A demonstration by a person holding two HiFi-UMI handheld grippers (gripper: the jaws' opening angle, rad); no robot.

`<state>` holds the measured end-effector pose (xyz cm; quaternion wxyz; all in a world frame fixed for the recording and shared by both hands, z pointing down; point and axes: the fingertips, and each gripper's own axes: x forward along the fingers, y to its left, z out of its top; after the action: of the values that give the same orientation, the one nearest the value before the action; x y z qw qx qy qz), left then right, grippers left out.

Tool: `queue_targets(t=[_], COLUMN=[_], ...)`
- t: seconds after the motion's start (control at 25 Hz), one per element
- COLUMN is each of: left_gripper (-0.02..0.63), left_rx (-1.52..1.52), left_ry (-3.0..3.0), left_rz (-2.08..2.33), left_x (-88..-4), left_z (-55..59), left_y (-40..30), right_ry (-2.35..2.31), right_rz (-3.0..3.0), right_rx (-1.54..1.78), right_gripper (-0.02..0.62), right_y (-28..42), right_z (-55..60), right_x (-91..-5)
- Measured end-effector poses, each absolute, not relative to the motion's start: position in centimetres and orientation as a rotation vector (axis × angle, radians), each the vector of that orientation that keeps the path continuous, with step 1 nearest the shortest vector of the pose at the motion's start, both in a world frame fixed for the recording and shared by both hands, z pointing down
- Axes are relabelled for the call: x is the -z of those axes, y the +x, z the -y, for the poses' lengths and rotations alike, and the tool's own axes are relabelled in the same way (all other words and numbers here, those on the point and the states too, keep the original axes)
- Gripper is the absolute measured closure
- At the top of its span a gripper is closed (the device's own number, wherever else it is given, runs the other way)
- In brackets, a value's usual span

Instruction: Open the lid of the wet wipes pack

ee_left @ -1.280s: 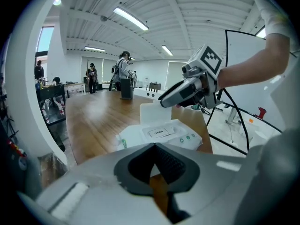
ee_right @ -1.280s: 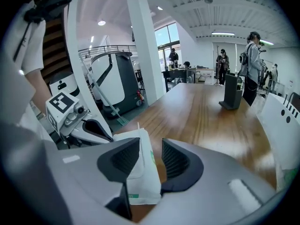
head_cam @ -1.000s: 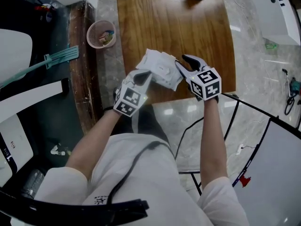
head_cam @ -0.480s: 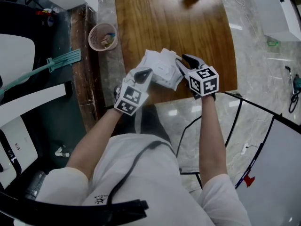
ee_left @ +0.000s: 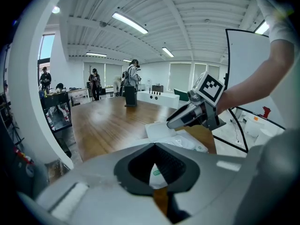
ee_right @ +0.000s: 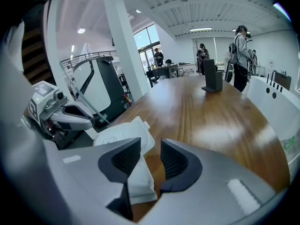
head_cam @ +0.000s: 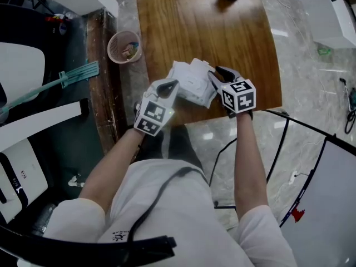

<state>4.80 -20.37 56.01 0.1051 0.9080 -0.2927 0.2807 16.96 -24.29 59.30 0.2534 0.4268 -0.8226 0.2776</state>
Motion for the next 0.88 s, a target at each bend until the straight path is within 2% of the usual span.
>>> queue_targets(t=[0.6,0.72,0.88], left_gripper=[0.6,0.6,0.6], left_rx=[-0.738,-0.694,-0.616], left_ry=[2.737,2.767,2.795], left_rz=[0.865,0.853,0.839], left_x=[-51.5,-49.8,-47.2], left_z=[20.4,20.4,20.2], left_y=[4.0,3.9,3.7], right_ry=[1.335,1.453,1.593], right_rz=[2.25,2.286,2.282], right_rx=[-0.64,-0.598,-0.52], right_gripper=[0.456,0.513,0.559], right_y=[16.4,16.3,15.9], right_z=[21.4,20.6,18.6], right_x=[-53.6,-50.5,-47.2])
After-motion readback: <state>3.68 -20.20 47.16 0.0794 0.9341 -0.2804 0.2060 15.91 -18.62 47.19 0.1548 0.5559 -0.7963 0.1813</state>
